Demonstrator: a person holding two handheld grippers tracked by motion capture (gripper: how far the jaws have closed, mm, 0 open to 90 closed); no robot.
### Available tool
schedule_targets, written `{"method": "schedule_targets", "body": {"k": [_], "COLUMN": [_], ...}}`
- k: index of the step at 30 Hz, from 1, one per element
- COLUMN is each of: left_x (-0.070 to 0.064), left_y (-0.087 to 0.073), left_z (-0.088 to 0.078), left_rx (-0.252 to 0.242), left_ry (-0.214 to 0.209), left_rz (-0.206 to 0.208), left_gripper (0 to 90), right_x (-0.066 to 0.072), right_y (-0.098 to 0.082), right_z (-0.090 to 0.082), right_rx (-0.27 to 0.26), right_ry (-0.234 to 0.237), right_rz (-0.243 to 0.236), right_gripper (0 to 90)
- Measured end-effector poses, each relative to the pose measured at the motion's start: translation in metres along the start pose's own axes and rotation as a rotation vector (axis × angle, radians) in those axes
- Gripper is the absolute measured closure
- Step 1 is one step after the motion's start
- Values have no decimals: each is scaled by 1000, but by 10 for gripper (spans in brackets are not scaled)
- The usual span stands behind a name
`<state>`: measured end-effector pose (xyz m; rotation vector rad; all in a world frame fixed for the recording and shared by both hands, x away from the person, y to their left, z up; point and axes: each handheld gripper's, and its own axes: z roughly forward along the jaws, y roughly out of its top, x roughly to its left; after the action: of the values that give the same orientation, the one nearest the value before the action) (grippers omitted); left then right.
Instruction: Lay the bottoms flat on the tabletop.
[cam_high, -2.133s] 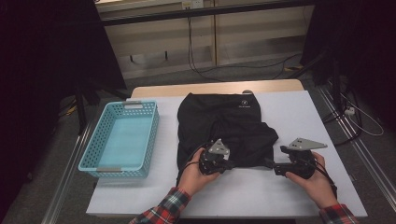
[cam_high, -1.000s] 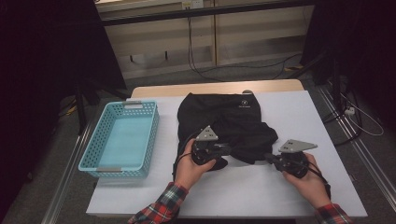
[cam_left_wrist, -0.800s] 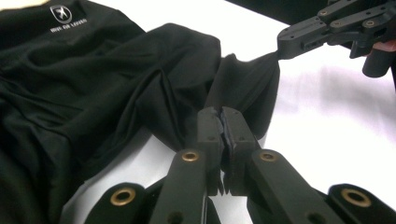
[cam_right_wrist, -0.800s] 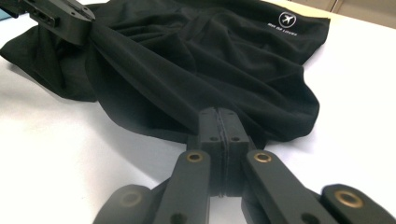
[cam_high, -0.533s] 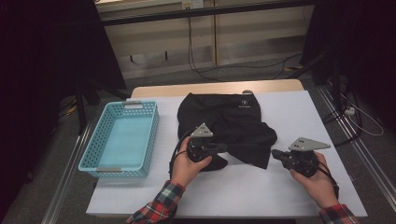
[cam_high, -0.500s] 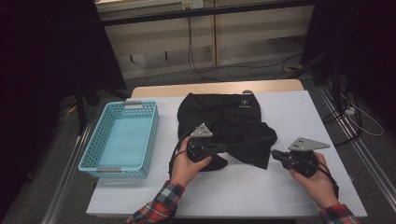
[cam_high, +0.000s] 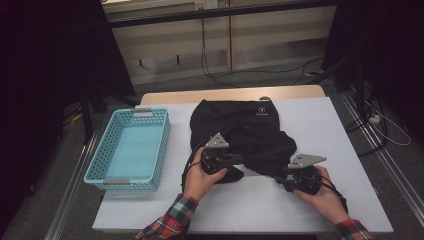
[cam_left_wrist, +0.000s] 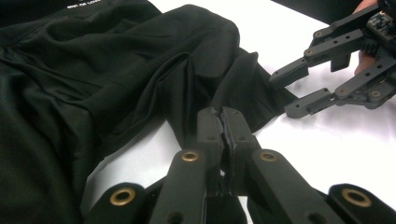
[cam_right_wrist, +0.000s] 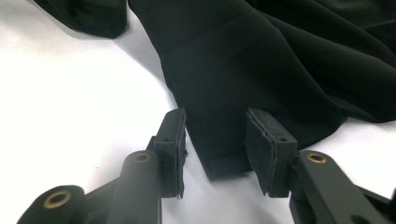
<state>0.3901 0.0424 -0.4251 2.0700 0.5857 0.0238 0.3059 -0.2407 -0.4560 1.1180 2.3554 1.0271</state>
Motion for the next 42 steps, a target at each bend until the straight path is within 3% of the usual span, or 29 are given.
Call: {"method": "schedule_targets", "body": {"k": [2, 6, 7, 9, 15, 20, 22, 24, 27, 29, 31, 35, 39, 42], "left_x": [0, 2, 2, 3, -5, -11, -11, -10, -9, -7, -6, 1, 8, 11], "left_y": [0, -1, -1, -3, -10, -15, -16, -16, -17, -17, -15, -12, -12, -13], "left_z": [0, 2, 1, 2, 10, 18, 18, 18, 18, 19, 17, 9, 1, -4], "left_rx": [3, 7, 16, 19, 82, 111, 105, 100, 97, 83, 56, 33, 19, 15], "left_ry": [1, 10, 14, 15, -9, -32, -35, -31, 2, -8, 5, 18, 41, 58], "left_rz": [1, -2, 1, 2, 24, 37, 39, 28, 17, 13, 1, -17, -39, -52], "left_gripper": [869, 869, 869, 869, 866, 861, 806, 784, 650, 574, 451, 343, 299, 292], "right_x": [0, -6, -9, -13, -17, -19, -20, -22, -23, -21, -16, -1, 9, 14], "right_y": [0, 1, 1, 0, -5, -10, -14, -17, -20, -18, -13, -3, 6, 10], "right_z": [1, 0, -1, -5, -26, -32, -34, -35, -33, -29, -26, -17, -5, 5], "right_rx": [-3, 3, 6, 5, -9, 7, 4, 3, 5, -11, -34, -59, -52, -22], "right_ry": [-1, -18, -20, 1, 23, 32, 32, 40, 36, 47, 69, 108, 131, 123], "right_rz": [14, 24, 27, 51, 30, 19, 26, 38, 43, 54, 28, 4, -36, -68], "right_gripper": [612, 867, 886, 900, 900, 900, 900, 872, 716, 596, 576, 555, 551, 565]}}
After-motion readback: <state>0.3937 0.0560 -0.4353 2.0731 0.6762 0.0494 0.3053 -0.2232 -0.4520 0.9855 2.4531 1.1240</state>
